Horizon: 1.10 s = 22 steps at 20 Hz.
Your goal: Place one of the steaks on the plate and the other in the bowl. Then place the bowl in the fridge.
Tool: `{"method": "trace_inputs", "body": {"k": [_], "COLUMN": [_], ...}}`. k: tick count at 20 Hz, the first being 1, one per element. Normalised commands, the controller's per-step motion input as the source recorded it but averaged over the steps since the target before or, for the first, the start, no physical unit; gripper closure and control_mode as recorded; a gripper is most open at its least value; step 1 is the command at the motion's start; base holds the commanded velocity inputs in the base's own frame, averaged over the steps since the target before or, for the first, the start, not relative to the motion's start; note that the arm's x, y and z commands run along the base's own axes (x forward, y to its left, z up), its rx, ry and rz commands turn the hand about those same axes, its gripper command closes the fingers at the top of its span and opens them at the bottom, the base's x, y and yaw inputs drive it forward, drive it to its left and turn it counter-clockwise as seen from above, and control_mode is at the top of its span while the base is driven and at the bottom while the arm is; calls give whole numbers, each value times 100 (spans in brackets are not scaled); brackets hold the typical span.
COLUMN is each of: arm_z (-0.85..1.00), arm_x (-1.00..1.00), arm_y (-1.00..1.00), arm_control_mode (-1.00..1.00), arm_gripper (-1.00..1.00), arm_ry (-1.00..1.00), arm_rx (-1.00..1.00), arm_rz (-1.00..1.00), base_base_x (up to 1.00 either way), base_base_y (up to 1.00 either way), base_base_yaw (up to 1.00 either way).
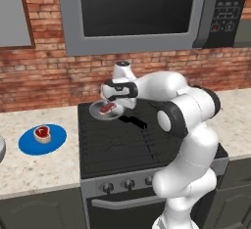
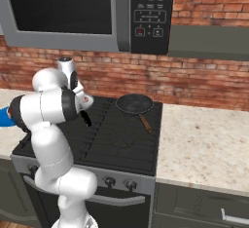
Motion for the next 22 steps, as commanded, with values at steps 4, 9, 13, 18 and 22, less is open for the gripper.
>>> {"method": "trace_inputs", "body": {"k": [4,9,13,18,22], "arm_z": [0,-4,-24,-17,-6], "arm_x": [43,33,23,25,24], "arm_y": [7,12,15,4,0], "arm_control_mode": [-100,-100,-100,-100,-100], "arm_gripper": [-100,-100,-100,-100,-100], "arm_ry": [0,2,12,10,5], "arm_rx": [-4,-3,0,0,0], "arm_rz": [-1,-2,-1,0,0], "base_base_x": [0,0,0,0,0], "base_base_y": [0,0,0,0,0], "base_base_yaw": [0,0,0,0,0]}}
